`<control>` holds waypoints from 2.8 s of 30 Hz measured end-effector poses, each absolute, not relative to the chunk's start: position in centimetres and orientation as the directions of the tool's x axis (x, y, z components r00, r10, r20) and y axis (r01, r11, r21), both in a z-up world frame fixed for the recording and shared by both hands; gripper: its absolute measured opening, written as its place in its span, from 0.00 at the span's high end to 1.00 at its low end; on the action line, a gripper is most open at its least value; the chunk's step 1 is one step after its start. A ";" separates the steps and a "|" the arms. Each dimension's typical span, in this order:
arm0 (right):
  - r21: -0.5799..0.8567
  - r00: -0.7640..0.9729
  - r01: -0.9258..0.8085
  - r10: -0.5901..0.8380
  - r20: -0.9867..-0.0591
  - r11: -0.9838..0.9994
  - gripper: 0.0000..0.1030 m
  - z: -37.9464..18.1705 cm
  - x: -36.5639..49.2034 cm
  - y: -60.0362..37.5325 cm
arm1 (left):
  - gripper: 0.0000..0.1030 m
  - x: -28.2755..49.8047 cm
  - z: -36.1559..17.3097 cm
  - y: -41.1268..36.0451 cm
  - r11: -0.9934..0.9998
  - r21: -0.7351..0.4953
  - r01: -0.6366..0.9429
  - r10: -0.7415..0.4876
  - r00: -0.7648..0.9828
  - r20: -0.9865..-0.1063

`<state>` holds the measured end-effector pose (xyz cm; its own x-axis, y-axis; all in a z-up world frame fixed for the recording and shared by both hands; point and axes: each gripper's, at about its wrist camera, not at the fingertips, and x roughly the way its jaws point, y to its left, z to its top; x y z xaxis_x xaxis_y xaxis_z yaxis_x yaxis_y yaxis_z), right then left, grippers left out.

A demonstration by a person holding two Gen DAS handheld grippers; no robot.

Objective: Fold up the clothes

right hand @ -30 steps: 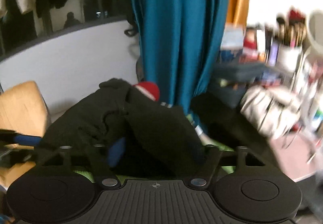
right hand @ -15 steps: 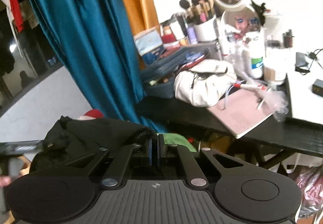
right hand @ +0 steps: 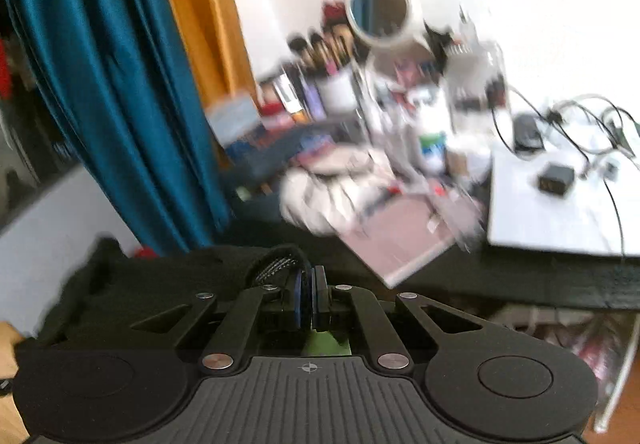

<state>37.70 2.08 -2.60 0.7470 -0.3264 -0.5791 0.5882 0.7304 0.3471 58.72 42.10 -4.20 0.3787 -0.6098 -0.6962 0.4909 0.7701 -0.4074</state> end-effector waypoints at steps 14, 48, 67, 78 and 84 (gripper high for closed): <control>0.349 0.763 0.517 -0.237 -0.602 0.782 0.50 -2.6 42.6 6.6 | 0.09 59.5 -0.8 32.3 0.773 -0.037 0.634 -0.551 0.640 -0.535; 0.235 0.824 0.117 0.037 -0.565 0.965 0.92 -4.1 53.4 13.1 | 0.03 53.6 -4.8 37.3 0.784 -0.164 0.599 -0.548 0.542 -0.637; 0.291 0.703 0.314 -0.016 -0.711 0.904 0.65 -7.1 41.3 8.2 | 0.81 49.7 -8.1 31.8 0.616 -0.219 0.757 -0.618 0.292 -0.730; 0.010 0.860 0.043 -0.032 -0.509 0.999 0.35 -0.7 47.2 13.5 | 0.28 48.3 -9.1 35.3 0.727 -0.251 0.640 -0.585 0.384 -0.715; -0.210 0.873 -0.138 0.018 -0.488 0.968 0.25 -1.1 53.0 19.9 | 0.06 48.0 -8.4 35.7 0.759 -0.219 0.614 -0.556 0.435 -0.708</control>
